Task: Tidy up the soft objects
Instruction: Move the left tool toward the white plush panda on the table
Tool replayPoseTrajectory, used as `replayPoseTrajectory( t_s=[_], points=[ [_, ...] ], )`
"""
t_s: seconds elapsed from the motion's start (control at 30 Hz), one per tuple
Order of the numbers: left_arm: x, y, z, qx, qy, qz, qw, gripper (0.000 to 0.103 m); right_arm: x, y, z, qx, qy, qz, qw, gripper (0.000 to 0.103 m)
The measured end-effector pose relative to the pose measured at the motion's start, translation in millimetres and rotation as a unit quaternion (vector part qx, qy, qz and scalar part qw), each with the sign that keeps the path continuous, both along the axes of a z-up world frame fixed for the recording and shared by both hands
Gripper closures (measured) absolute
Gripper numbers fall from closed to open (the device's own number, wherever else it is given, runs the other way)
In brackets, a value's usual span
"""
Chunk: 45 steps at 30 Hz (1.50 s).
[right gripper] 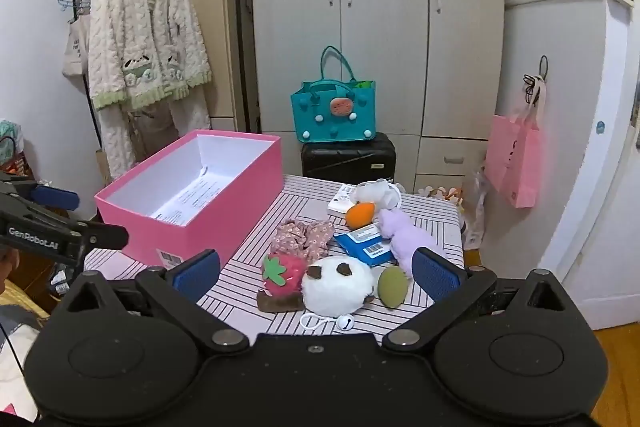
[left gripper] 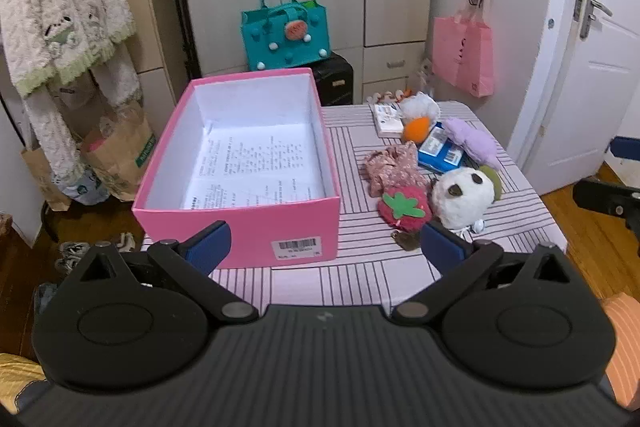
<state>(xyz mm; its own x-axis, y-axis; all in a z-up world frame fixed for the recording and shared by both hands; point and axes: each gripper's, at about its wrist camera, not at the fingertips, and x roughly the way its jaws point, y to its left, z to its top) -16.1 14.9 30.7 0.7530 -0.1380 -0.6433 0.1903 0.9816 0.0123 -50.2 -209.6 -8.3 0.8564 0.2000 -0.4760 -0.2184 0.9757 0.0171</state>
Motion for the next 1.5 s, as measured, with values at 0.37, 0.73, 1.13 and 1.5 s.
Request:
replayPoseTrajectory(
  t_s=[0.37,0.73,1.13,1.5],
  points=[
    [-12,5,-2,0.012,-0.038,0.048,0.9981,0.0,-3,1,-7,0.016,-0.026,-0.032,0.999,0.0],
    [-5,8,-11,0.011,-0.04,0.072,0.9966,0.001,-6,15,3,0.001,-0.065,-0.028,0.998,0.0],
    [-8,7,-14,0.003,-0.044,0.076,0.9961,0.0,-5,21,-1,0.005,-0.06,-0.021,0.998,0.0],
    [-5,6,-21,0.003,-0.032,0.076,0.9966,0.0,-11,20,-7,0.005,-0.054,-0.029,0.998,0.0]
  ],
)
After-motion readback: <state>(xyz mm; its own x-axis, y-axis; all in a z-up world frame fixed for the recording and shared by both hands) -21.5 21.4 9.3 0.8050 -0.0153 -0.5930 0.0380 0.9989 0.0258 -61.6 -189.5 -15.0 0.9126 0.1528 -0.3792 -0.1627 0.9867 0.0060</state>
